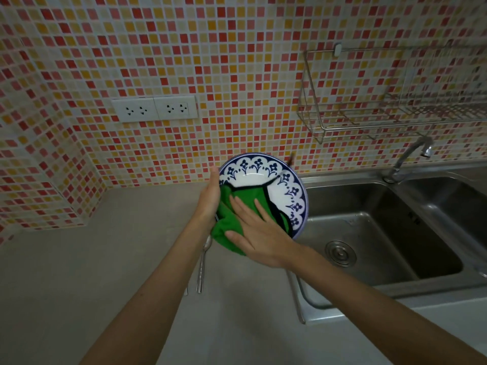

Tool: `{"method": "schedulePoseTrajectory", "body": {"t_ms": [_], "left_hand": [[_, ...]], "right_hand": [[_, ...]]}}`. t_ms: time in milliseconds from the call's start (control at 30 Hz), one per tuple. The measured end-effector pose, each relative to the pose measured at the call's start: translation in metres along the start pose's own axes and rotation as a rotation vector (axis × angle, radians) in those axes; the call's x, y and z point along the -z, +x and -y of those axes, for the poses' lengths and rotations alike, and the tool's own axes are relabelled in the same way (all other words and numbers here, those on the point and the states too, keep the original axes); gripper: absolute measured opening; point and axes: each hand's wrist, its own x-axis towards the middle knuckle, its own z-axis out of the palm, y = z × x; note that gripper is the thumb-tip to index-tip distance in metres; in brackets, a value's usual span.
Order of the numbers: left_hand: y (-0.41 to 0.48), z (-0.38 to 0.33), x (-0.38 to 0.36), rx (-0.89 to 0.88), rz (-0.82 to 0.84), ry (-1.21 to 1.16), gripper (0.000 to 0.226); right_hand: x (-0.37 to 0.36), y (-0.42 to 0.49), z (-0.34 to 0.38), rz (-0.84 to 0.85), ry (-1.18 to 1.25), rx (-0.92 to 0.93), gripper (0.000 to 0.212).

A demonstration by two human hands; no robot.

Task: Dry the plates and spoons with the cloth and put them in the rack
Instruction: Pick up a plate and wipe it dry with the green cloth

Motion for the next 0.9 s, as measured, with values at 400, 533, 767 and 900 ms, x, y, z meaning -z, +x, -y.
{"method": "schedulePoseTrajectory", "body": {"t_ms": [400,533,767,900], "left_hand": [[-0.021,-0.012,0.002,-0.109,0.236,0.291,0.065],[-0.012,-0.025,0.010,-0.156,0.174,0.291,0.052],[-0.011,-0.039,0.001,-0.205,0.147,0.439,0.054],[-0.001,-0.034,-0.014,-0.225,-0.150,0.412,0.073]], "right_hand": [[0.086,0.041,-0.070,-0.173,0.054,-0.329,0.076],[0.089,0.017,-0.088,-0.064,0.851,-0.556,0.022],[0.047,-0.009,-0.086,-0.388,1.286,-0.699,0.032],[0.050,-0.008,-0.090,-0.691,0.963,-0.590,0.019]]}}
